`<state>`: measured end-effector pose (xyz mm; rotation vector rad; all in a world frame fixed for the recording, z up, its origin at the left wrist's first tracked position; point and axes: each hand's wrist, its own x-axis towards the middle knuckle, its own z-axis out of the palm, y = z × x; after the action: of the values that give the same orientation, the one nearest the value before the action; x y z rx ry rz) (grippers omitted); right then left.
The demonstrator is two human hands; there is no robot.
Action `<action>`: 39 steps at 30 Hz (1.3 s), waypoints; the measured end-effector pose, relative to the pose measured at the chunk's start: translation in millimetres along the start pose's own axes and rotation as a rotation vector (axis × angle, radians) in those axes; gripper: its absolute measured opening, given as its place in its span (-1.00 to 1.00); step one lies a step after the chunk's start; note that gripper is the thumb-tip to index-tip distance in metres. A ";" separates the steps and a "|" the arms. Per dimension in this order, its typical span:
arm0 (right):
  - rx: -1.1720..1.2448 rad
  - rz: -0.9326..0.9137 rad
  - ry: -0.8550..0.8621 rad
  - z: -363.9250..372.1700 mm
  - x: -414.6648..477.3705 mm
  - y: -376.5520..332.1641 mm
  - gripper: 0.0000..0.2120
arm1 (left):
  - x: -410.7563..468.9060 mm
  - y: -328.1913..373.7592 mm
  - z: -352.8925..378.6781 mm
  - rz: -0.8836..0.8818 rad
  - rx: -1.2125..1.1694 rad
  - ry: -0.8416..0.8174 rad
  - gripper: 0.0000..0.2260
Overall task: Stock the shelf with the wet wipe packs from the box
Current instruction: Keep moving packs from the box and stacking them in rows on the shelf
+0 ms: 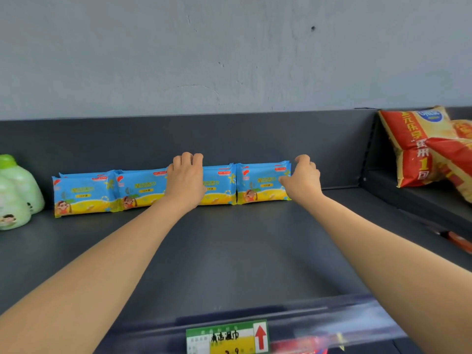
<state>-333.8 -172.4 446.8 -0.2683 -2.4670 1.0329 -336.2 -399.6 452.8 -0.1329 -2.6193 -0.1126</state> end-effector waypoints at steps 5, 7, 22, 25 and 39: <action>-0.022 -0.097 -0.012 -23.9 -23.0 -0.4 -0.60 | -21.5 36.4 -23.6 0.061 -0.043 -0.002 -0.56; -0.021 -0.129 -0.019 -41.1 -37.3 1.5 -0.63 | -35.3 61.4 -34.7 0.119 -0.107 -0.012 -0.61; -0.263 0.009 0.225 -235.1 -231.8 165.9 -0.79 | -222.0 308.9 -62.0 0.789 -0.503 -0.221 -0.74; -0.363 0.171 0.204 -259.1 -282.0 225.8 -0.79 | -270.9 357.1 -38.7 0.917 -0.490 -0.382 -0.76; -0.303 0.920 -0.334 -197.6 -412.5 435.5 -0.76 | -402.1 440.7 172.9 0.966 -0.201 -1.182 -0.89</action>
<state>125.5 115.2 122.4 -1.5435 -2.8291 1.0643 -22.0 26.3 127.6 -2.0064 -3.2137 0.0813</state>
